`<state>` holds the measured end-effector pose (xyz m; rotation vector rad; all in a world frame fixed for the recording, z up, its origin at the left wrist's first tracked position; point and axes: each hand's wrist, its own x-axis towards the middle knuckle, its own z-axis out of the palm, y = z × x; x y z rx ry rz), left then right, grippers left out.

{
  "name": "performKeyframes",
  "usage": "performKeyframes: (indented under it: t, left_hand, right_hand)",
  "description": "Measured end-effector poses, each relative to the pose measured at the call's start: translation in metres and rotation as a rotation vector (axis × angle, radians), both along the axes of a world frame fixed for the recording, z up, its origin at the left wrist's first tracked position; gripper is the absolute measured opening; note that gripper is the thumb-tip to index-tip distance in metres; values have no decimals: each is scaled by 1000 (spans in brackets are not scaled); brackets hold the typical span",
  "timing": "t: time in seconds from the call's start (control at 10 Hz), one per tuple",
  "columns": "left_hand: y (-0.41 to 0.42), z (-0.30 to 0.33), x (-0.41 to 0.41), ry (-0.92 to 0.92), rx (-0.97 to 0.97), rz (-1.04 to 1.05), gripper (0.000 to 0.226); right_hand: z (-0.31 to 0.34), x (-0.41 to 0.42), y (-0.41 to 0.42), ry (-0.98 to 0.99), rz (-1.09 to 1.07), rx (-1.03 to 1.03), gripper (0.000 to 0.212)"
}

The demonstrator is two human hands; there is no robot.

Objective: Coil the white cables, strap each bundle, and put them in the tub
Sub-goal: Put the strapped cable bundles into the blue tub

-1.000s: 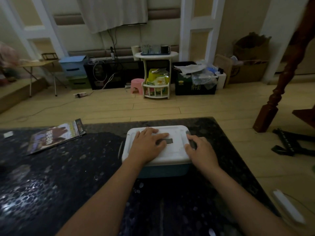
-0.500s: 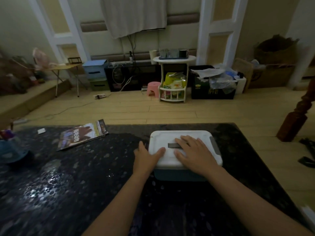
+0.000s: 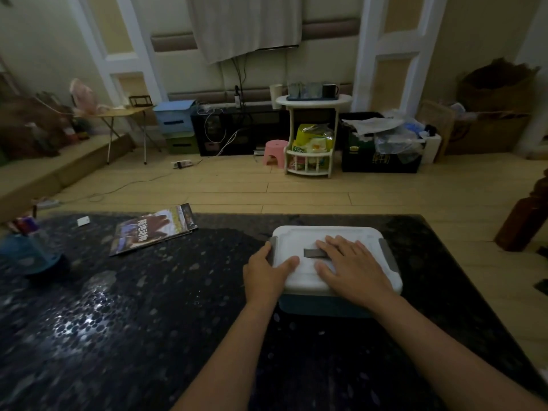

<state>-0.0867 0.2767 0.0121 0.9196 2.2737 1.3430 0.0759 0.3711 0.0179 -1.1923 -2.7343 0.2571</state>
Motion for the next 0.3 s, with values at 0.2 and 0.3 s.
performKeyframes:
  t: [0.2,0.3]
  left_hand:
    - [6,7,-5,197,-192,-152,76]
    - [2,19,4,477,-251,-180,58]
  right_hand:
    - [4,-2,1,44,-10,-78,60]
    - [27,4,-8,391,-95,-289,57]
